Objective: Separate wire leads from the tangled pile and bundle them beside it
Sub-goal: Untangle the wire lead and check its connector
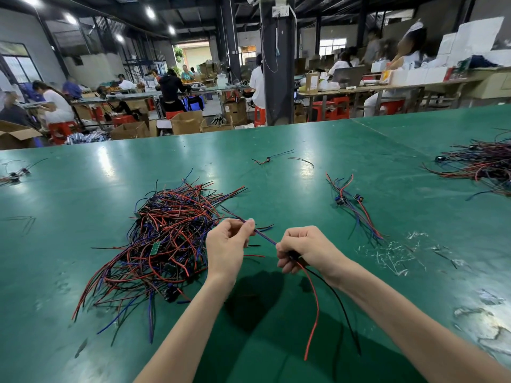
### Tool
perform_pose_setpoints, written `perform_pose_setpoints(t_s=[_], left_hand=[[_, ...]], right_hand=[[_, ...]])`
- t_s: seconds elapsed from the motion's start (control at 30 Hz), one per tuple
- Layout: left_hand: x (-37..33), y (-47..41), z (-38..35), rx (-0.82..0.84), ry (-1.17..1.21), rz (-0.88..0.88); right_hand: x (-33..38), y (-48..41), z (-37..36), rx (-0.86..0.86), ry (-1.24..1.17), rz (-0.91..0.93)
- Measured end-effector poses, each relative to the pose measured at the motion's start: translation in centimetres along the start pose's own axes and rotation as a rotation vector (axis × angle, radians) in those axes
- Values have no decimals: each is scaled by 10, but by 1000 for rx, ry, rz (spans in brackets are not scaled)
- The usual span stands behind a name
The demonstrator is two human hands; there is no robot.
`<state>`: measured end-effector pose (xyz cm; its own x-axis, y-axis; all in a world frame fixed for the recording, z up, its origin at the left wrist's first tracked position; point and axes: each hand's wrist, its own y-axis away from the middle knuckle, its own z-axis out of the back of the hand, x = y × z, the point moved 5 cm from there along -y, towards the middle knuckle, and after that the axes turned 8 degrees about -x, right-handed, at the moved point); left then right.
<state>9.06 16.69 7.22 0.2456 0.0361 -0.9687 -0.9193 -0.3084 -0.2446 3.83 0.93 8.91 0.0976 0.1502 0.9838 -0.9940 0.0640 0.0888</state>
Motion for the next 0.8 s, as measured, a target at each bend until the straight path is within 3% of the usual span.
perform_pose_setpoints(t_s=[0.27, 0.43, 0.5, 0.8], left_hand=[[1, -20, 27, -209, -63, 20], [-20, -10, 27, -217, -249, -254], [-24, -8, 27, -230, -243, -286], [-16, -15, 33, -296, -75, -135]], right_hand=[[4, 1, 4, 11, 61, 35], [3, 2, 4, 33, 64, 25], [2, 2, 6, 52, 48, 8], [-3, 1, 4, 148, 17, -60]])
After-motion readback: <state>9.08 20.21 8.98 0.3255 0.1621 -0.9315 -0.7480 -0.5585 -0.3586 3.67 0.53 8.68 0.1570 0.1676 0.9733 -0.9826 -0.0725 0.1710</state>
